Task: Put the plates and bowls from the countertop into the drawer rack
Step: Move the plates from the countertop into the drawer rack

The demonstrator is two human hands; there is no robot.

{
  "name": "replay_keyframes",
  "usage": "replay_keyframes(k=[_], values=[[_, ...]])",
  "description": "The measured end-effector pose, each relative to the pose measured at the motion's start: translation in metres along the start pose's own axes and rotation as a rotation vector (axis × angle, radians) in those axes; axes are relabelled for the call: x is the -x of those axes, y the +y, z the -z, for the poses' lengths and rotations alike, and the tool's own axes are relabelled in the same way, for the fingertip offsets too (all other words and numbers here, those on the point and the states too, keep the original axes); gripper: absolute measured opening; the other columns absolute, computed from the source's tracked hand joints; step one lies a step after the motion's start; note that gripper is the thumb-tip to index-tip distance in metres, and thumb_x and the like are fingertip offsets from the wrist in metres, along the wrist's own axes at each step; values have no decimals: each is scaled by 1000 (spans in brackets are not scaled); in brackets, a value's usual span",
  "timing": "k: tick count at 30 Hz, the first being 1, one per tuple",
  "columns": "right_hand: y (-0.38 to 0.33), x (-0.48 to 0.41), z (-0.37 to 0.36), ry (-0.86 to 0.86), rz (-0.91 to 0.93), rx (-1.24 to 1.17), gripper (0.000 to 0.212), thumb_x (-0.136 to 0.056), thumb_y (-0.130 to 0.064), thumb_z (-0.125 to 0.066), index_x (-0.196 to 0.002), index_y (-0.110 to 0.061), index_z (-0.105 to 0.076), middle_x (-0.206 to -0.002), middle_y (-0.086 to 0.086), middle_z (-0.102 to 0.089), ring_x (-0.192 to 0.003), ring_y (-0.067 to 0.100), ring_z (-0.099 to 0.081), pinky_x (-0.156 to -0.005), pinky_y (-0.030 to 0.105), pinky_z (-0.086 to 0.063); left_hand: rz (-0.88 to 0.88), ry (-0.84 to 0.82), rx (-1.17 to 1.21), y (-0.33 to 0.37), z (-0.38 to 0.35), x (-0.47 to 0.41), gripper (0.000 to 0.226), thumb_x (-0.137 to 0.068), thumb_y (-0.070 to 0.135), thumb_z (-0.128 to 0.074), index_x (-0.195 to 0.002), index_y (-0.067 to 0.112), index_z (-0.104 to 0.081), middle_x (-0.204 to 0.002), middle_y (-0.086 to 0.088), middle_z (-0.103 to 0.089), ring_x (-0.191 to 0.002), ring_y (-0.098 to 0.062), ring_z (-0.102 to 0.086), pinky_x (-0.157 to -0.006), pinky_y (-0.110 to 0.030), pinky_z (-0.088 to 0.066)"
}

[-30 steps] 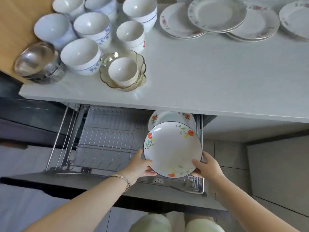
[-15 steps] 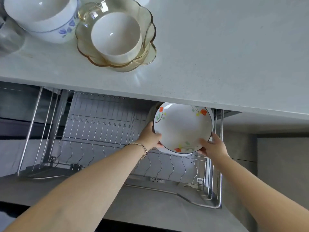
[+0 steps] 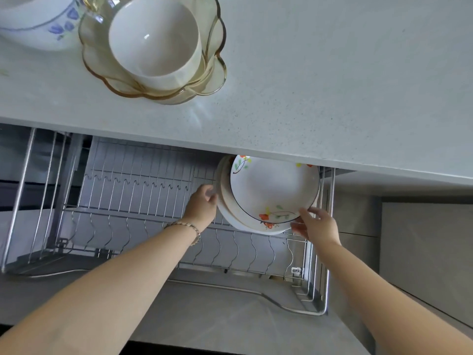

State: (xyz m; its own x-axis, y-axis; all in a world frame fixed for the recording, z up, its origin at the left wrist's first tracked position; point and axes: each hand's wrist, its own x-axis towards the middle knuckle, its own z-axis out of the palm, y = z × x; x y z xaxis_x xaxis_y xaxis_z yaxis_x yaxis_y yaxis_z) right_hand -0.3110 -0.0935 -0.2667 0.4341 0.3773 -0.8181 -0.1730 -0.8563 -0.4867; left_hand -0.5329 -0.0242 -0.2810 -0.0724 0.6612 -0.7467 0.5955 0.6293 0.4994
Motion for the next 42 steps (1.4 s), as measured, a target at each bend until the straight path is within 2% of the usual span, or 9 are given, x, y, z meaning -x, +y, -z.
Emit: replay_keyframes(k=[4,13,18,21,27,32,34,37,42], values=[[3,-1,-6,-53,-32,-43,17,-90,-6,-54,-106,-4,-59,-81,16,-69,-42,8,-67,-55,23,-58,221,-170,314,-6,-12,12,36,-100,12,-39,-134,4,-46,-119,-22,-57,-111,-38,-60,-88,-41,-49],[3,10,-12,-57,-65,-196,11,-91,-3,-52,-101,-6,-56,-74,16,-65,-40,9,-65,-48,16,-57,277,-140,507,2,-24,19,32,-100,7,-35,-127,-1,-51,-126,-29,-55,-115,-43,-57,-89,-40,-47],[1,19,20,-190,-125,42,18,-95,-9,-50,-111,-5,-55,-72,10,-62,-48,13,-63,-45,18,-52,185,-177,69,-1,-18,36,22,-96,5,-36,-95,11,-58,-100,-14,-54,-82,-23,-58,-70,-31,-48],[-10,29,60,-234,-96,304,26,-93,-3,-48,-117,1,-57,-68,7,-59,-45,10,-59,-45,18,-47,69,-242,-302,10,-16,66,28,-92,6,-36,-70,20,-46,-91,-12,-53,-81,-21,-51,-70,-28,-43],[-45,47,177,-219,120,533,31,-86,-4,-43,-112,0,-60,-71,9,-61,-59,20,-56,-58,24,-43,-27,-347,-460,102,-53,142,26,-88,5,-36,-84,19,-58,-91,-11,-63,-76,-21,-59,-58,-21,-43],[-101,50,289,-138,335,643,15,-88,-10,-46,-90,-10,-61,-77,11,-63,-71,23,-58,-59,23,-44,-207,-268,-454,217,-116,194,25,-88,2,-38,-69,14,-50,-73,-9,-58,-60,-17,-52,-52,-17,-38],[-128,52,331,-102,374,638,9,-88,-12,-47,-90,-12,-56,-75,10,-62,-69,24,-57,-54,22,-41,-259,-244,-399,263,-140,217,19,-88,5,-36,-82,13,-52,-81,-12,-61,-65,-21,-57,-50,-18,-35],[-168,65,387,-65,433,686,15,-86,-13,-47,-97,-17,-56,-83,8,-68,-72,21,-62,-65,26,-48,-332,-222,-366,322,-167,247,19,-87,9,-35,-80,16,-51,-81,-10,-60,-73,-26,-54,-52,-21,-34],[-227,78,452,3,512,744,32,-85,-3,-43,-108,7,-63,-86,12,-66,-76,24,-59,-67,26,-42,-439,-85,-261,393,-182,274,25,-86,8,-37,-70,22,-50,-71,-1,-59,-59,-15,-55,-63,-23,-42]])
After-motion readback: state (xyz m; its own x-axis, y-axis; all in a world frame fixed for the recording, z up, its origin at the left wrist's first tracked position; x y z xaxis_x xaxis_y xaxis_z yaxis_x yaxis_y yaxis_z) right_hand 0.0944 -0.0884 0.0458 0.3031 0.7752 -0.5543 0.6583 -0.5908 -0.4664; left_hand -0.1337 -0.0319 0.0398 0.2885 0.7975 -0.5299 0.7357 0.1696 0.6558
